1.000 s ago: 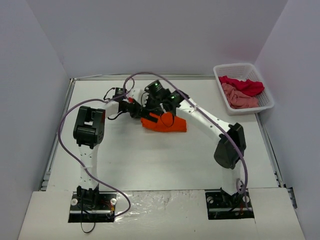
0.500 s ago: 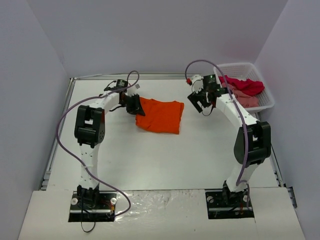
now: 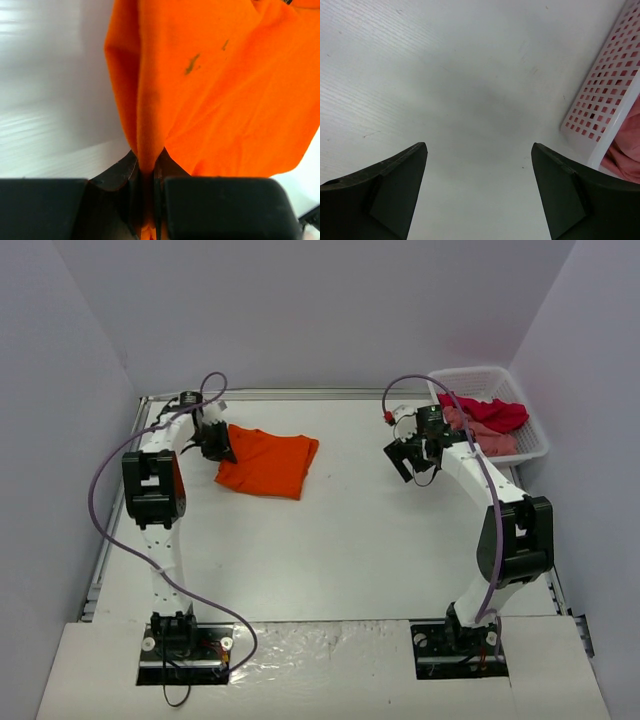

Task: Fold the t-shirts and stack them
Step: Put the neatly folded tshirt into the corner of the board with the left arm

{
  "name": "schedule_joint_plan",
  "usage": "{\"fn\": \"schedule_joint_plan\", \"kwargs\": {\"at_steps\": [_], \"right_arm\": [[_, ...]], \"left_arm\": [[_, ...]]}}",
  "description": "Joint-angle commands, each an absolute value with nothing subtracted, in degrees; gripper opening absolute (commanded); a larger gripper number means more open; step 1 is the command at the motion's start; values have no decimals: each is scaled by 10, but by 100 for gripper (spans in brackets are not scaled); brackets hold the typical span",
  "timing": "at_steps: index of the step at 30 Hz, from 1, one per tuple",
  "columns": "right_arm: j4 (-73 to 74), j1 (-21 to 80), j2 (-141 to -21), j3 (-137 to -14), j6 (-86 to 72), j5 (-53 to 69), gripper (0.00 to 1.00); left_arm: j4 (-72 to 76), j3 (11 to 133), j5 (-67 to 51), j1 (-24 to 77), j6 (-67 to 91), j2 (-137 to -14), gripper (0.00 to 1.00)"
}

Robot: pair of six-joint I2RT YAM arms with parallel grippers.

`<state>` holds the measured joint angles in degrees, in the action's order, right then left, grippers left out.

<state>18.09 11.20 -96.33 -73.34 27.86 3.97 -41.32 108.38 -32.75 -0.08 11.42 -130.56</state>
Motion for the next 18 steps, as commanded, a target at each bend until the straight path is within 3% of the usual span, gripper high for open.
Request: {"fn": "schedule_joint_plan", "kwargs": {"at_steps": [1,11,18], "right_arm": [[184,107,-943,-716,263,48,82],[183,102,-933,-693,257,51,82],[178,96,-924,-679,252,52,82]], "left_arm": [[-437,1133,-293,-47,78,-1295,2],[-497,1257,-232,-148,18,-1343,2],[-524,1313,-148,-168,-46,-1384,2]]}}
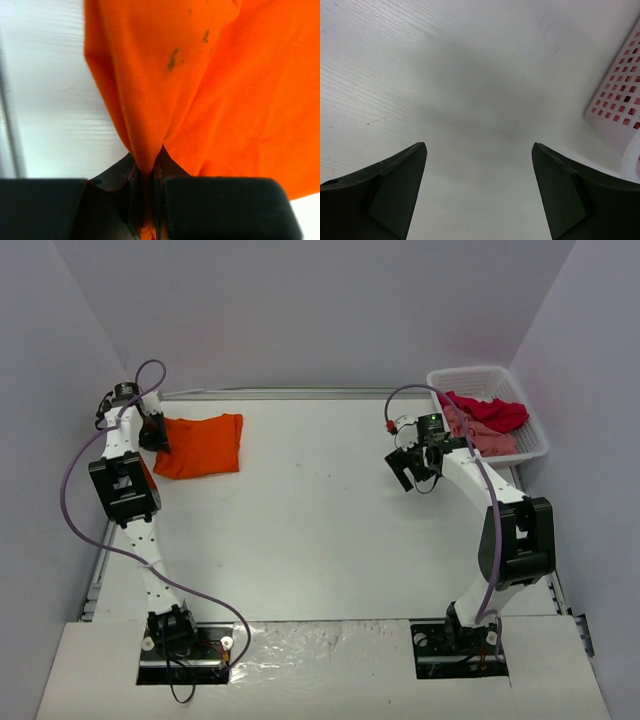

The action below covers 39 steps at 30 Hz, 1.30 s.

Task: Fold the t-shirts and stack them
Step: Put the neatly folded tshirt into the corner of the board with the left arm

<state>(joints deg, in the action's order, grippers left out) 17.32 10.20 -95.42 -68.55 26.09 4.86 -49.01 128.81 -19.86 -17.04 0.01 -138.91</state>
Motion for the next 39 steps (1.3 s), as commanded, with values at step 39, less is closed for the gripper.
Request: {"fn": "schedule_joint_plan", "kwargs": {"at_steps": [39], "right_arm": [[157,95,-952,-650,250,60,83]], "left_arm": [[-444,1317,33,-224,-127,-1420,2]]}}
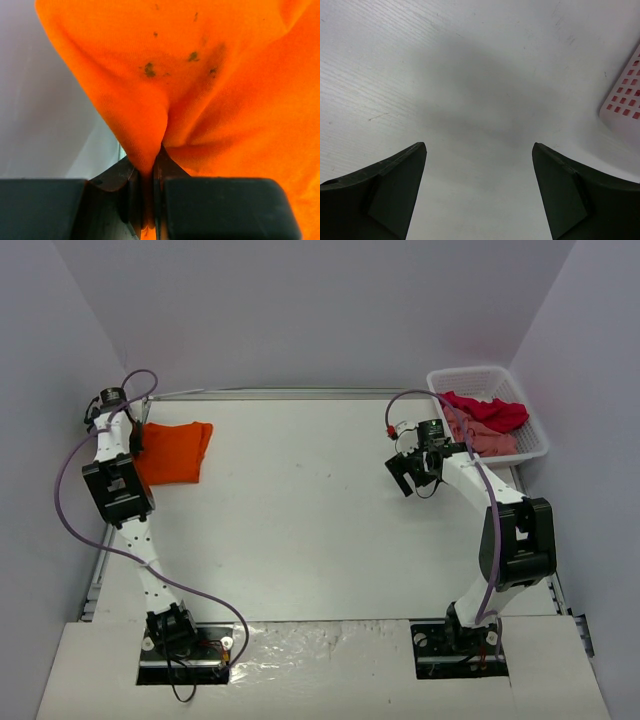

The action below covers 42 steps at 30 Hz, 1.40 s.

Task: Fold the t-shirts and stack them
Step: Put the neatly folded tshirt into the corner of the board with the left arm

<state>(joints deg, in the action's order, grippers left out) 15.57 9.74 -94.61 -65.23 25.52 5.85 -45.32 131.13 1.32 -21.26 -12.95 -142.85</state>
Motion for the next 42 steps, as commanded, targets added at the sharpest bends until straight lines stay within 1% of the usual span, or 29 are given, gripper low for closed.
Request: {"fn": "schedule_joint_plan", "kwargs": {"at_steps": [1,6,14,15,16,17,18,19,22,24,27,36,42], "right_arm": [[156,94,-953,-649,251,60,83],[157,95,-954,-649,251,59,84],[156,95,-962,-646,254,62,84],[156,95,-963,-646,254,62,84],[155,95,-963,-646,254,62,84],[156,95,-963,-645,254,62,84],[154,95,-965,-644,254,59,85],[154,95,-965,-644,253,59,85],[151,95,-967,-642,252,58,86],[150,95,-967,-642,252,59,87],[149,95,-966,-638,253,58,87],[148,95,-969,-636,254,59,88],[148,95,-973,-635,255,59,88]], "left_arm": [[-446,1320,31,-225,-125,-1421,2],[-447,1322,29,-228,-113,-1423,2],[-423,1284,44,-228,-108,-1411,3],[-420,1281,44,-228,-108,-1410,4],[-419,1276,44,-228,-110,-1406,14],[-414,1272,47,-228,-111,-1405,20],[-411,1263,47,-228,-112,-1402,24],[-410,1261,48,-228,-112,-1398,30],[-414,1266,57,-228,-111,-1397,40],[-417,1272,59,-228,-111,-1395,43],[-421,1274,62,-228,-111,-1389,45],[-421,1268,65,-228,-115,-1350,46],[-450,1311,72,-228,-122,-1339,46]]}}
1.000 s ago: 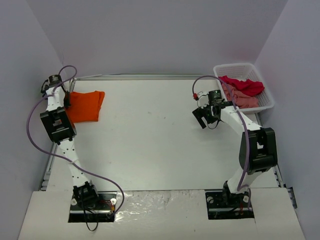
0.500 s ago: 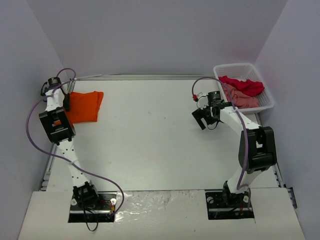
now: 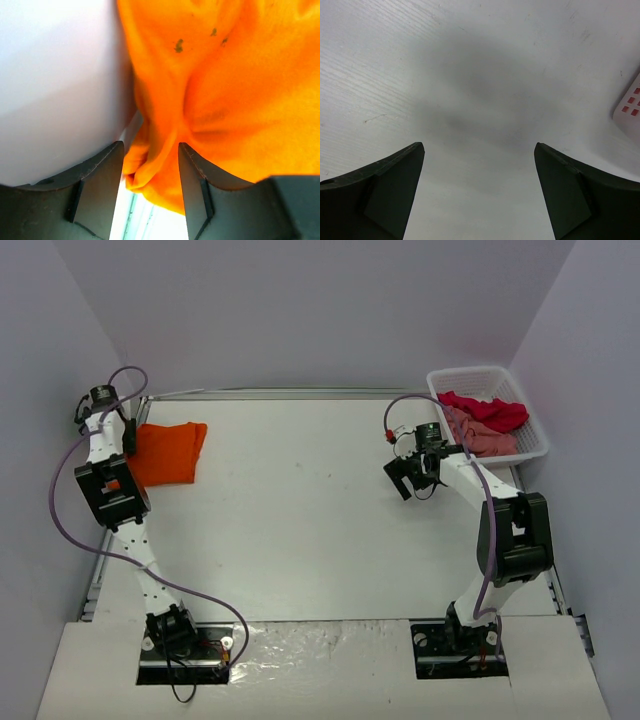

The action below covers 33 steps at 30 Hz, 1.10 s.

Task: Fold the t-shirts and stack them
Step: Put the neatly folded tshirt into the corner of the board with the left arm

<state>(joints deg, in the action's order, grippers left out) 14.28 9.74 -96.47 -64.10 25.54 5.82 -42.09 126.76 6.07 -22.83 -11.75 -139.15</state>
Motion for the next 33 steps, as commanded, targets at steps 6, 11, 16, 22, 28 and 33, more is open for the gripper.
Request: {"fn": "schedule_joint_plan", "kwargs": {"at_steps": [6,11,16,22,28,33], "right_arm": [[148,95,-969,-635,256,62,89],[148,95,-971,-634,256,67,89],[148,95,-974,-635,255,68,89],[148,95,-976,-631,257,66,89],[147,94,-977,-629,258,69,89],[147,95,-990,-630,262,66,88]], "left_arm": [[-453,1317,87,-225,-132,-1318,46],[-436,1253,61,-214,-142,-1272,28],[-429,1195,36,-173,-156,-1245,2],[-403,1131,39,-119,-161,-1235,2],[-401,1131,36,-98,-156,-1273,2],[-427,1155,35,-95,-155,-1322,2]]}}
